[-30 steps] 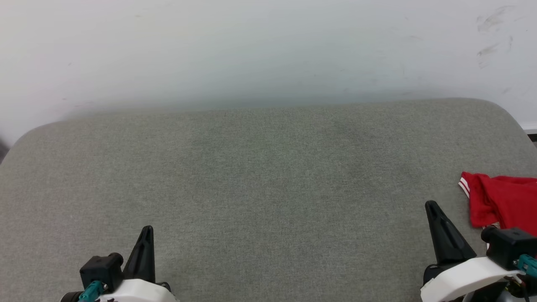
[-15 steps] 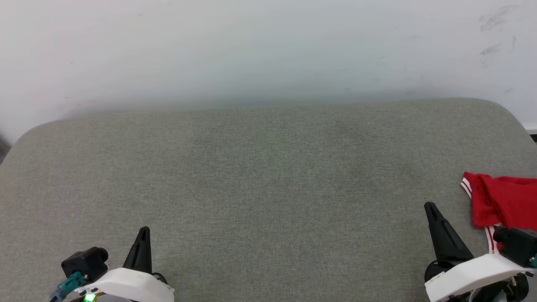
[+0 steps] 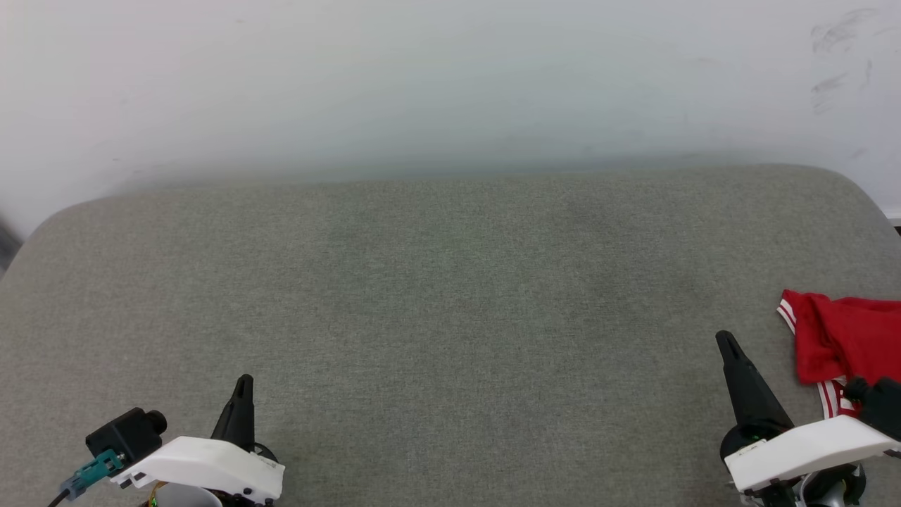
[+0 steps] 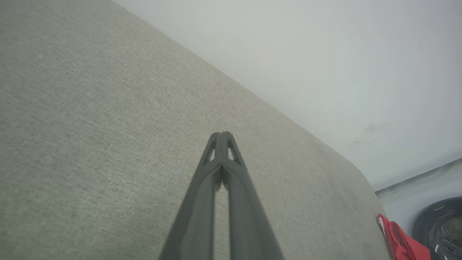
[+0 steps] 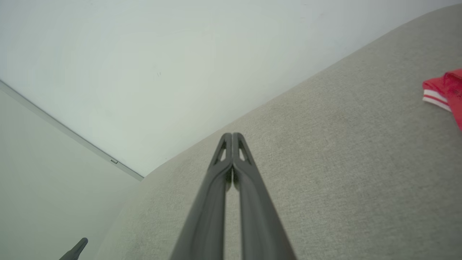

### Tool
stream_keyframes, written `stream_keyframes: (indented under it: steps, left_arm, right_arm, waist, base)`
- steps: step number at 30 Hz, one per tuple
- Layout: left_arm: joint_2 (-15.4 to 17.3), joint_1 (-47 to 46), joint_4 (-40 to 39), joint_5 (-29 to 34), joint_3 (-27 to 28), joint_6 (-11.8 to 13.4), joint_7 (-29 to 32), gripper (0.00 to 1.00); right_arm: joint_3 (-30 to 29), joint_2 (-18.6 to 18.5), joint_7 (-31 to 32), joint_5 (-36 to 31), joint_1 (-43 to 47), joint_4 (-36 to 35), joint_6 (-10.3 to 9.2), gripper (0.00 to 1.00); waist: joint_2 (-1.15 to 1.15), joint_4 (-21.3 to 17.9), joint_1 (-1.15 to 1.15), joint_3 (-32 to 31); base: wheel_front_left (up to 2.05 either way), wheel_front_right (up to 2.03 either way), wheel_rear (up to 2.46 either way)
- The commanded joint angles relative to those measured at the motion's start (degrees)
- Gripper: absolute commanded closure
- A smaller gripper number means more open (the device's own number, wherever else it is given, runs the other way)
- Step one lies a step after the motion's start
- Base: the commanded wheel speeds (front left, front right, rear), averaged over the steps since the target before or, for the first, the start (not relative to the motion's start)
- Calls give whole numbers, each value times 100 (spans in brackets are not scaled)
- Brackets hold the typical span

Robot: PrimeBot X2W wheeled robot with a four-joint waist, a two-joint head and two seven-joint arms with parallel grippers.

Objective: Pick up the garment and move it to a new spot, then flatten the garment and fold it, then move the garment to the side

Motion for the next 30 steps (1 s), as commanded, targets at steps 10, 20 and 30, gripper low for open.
stream_keyframes:
  steps: [10,20,30]
  left_arm:
    - [-204,-251,62,-764,377,-307,232,100]
    - [-379,-313,148,-1283,609,-514,401,100]
    - [-572,-378,245,-1838,856,-734,591,100]
  right_arm:
    - [-56,-69,-5,1052,-260,201,1,100]
    - [-100,-74,15,1752,-344,383,1,100]
    - [-153,-73,40,2501,-445,580,1,100]
  waist:
    - [0,34,0,16]
    - [0,62,0,29]
    - [0,95,0,45]
  base:
    - [0,0,0]
    - [0,0,0]
    - [0,0,0]
